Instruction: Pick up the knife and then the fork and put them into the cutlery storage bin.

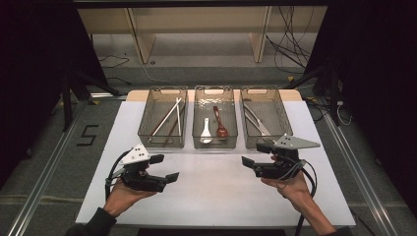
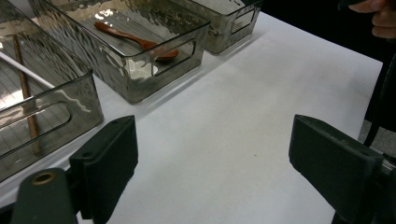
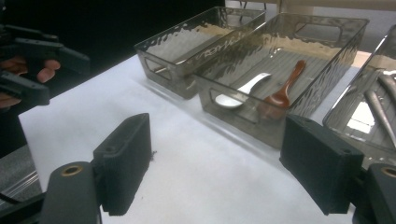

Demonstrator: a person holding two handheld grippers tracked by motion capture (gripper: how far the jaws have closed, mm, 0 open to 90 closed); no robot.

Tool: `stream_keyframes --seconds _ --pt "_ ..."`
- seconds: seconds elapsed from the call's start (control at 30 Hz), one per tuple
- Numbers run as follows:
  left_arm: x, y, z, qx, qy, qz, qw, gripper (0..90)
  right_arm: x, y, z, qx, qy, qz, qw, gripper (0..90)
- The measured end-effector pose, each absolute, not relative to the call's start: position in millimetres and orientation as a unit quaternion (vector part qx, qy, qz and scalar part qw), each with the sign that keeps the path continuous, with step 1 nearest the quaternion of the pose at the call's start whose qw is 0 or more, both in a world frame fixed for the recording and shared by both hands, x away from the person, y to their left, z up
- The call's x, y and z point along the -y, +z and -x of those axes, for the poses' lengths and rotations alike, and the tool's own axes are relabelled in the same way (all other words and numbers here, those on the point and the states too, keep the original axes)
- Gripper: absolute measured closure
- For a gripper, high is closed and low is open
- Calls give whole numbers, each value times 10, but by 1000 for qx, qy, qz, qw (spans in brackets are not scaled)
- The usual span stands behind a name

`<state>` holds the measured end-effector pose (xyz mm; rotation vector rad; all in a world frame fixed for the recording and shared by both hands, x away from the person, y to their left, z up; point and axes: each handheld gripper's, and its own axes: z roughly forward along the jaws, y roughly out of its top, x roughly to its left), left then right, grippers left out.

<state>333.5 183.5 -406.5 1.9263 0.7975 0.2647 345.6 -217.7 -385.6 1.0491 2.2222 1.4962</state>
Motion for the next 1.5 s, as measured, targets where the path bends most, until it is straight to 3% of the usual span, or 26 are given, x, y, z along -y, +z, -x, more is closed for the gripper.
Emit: stream_keyframes --seconds 0.73,1.5 --pt "-1851 -4065 -3296 -335 102 -785 511 152 2398 -3963 -3084 -760 506 -380 150 224" --pt "-1846 -4069 -3302 -336 99 -785 511 152 2403 -3985 -3099 -762 498 -382 157 218"
